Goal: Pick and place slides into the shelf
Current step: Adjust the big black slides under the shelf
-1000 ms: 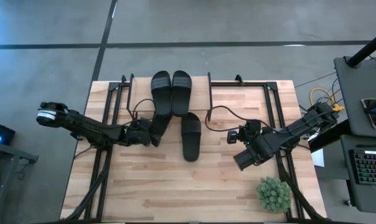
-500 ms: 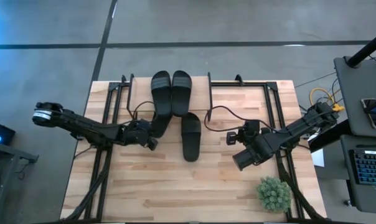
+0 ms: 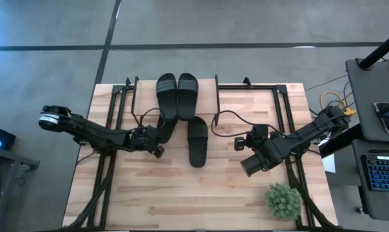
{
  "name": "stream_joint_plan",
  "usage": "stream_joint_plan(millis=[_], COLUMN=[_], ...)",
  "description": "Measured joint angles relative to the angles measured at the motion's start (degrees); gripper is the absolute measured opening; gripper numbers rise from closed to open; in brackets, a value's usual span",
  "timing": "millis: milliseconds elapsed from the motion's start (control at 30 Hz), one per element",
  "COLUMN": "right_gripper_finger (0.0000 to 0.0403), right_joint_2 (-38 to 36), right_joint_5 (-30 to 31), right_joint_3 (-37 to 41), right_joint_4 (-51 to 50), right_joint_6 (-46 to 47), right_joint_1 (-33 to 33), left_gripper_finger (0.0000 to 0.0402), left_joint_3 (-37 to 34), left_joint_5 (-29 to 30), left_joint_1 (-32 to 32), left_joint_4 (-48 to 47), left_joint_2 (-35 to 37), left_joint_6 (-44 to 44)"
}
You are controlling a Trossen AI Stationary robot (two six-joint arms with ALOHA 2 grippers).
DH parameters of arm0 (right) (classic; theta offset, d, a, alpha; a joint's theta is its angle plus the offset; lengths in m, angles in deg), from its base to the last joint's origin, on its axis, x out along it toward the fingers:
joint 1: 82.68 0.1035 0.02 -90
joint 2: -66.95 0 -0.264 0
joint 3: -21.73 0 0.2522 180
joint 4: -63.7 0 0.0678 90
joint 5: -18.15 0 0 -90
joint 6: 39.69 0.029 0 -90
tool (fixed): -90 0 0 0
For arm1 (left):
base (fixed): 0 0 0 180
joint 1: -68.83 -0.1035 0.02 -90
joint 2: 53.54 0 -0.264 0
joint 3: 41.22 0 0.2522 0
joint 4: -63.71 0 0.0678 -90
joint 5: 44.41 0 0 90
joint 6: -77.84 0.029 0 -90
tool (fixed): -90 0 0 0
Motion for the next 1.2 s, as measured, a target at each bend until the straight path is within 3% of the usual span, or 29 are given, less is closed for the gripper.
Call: stream_joint_plan(millis=[367,733,900,1067,1200], right_gripper_finger=[0.0009,0.0009,0.0009,0.0009,0.0009], right_joint_2=[0.0,0.0,0.0,0.0,0.0], right_joint_5=[-0.2,-0.3,-0.3,-0.5,-0.5], right_joint_3=[0.0,0.0,0.0,0.0,0.0], right_joint_4=[0.1,0.6,0.7,1.0,1.0], right_joint_6=[-0.8,-1.0,-1.0,-1.0,-1.0], right_joint_1=[0.0,0.0,0.0,0.0,0.0], left_gripper_finger=[0.001,0.001,0.001,0.001,0.001], left_joint_3=[0.3,0.5,1.4,1.2,0.9], left_joint_5=[3.7,9.3,7.7,-0.2,-2.3], left_joint_1=[-0.8,-4.6,-5.9,-4.6,-2.6], left_joint_4=[6.9,12.6,14.1,13.9,8.1], left_joint_2=[-5.3,-5.0,-4.6,0.9,4.8], left_joint_6=[0.2,4.2,6.6,7.8,8.5])
